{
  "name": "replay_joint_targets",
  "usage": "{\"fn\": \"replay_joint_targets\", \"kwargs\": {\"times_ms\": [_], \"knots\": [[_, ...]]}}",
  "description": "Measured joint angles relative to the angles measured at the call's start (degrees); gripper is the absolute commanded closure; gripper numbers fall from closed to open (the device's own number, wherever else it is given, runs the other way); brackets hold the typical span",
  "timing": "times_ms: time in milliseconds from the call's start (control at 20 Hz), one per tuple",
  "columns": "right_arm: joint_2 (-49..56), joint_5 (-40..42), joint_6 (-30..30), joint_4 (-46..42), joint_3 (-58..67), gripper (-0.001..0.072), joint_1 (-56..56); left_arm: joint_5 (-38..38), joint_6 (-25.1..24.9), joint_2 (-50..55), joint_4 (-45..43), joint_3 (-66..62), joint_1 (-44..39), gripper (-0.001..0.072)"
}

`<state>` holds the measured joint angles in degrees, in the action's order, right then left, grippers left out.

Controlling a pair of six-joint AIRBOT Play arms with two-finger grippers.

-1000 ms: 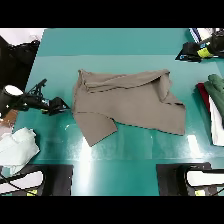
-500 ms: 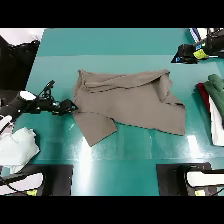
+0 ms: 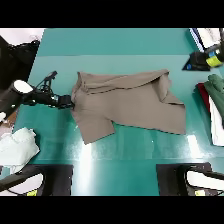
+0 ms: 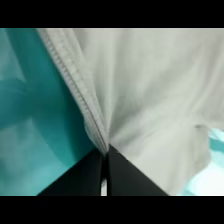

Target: Fold the shirts.

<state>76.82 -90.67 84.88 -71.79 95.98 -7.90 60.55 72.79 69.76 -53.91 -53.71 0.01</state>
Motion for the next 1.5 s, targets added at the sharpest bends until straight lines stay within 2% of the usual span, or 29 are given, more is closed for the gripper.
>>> {"fn": "replay_joint_targets", "kwargs": {"times_ms": [150, 250, 550, 850, 1100, 1150, 1250, 1300, 1500], "knots": [[-6.7, 0.0, -0.6, -0.2, -15.2, 0.0423, -5.8, 4.5, 0.3, -5.7, -2.7, -1.2, 0.0, 0.0678], [-10.8, 1.5, -1.5, -0.3, -26.4, 0.0379, -10.1, 6.6, 0.4, -7.9, -3.8, -1.5, -0.1, 0.0678], [-16.7, 7.3, -5.9, -0.3, -51.8, 0.0378, -18.9, 7.8, 0.4, -9.9, -5.0, -1.7, -0.1, 0.0678], [-17.3, 15.6, -7.6, 0.2, -59.5, 0.0371, -18.3, 8.0, 0.5, -10.2, -5.2, -1.7, 0.0, 0.0678], [-13.5, 17.2, -7.9, 0.6, -60.3, 0.0375, -14.4, 8.5, 0.5, -10.3, -5.3, -1.7, 0.0, 0.0678], [-12.8, 17.2, -7.9, 0.8, -60.4, 0.0418, -13.7, 8.8, 0.5, -10.3, -5.3, -1.7, -0.1, 0.0678], [-12.1, 17.7, -7.9, 0.8, -60.6, 0.0619, -12.3, 9.5, 0.5, -10.2, -5.3, -1.7, 0.0, 0.0678], [-12.1, 18.3, -8.0, 0.6, -60.6, 0.0693, -11.8, 9.7, 0.5, -10.3, -5.3, -1.7, 0.0, 0.0678], [-15.4, 21.0, -8.0, 0.2, -59.0, 0.0694, -10.8, 10.5, 1.3, -10.3, -4.7, -3.1, -0.1, 0.0678]]}}
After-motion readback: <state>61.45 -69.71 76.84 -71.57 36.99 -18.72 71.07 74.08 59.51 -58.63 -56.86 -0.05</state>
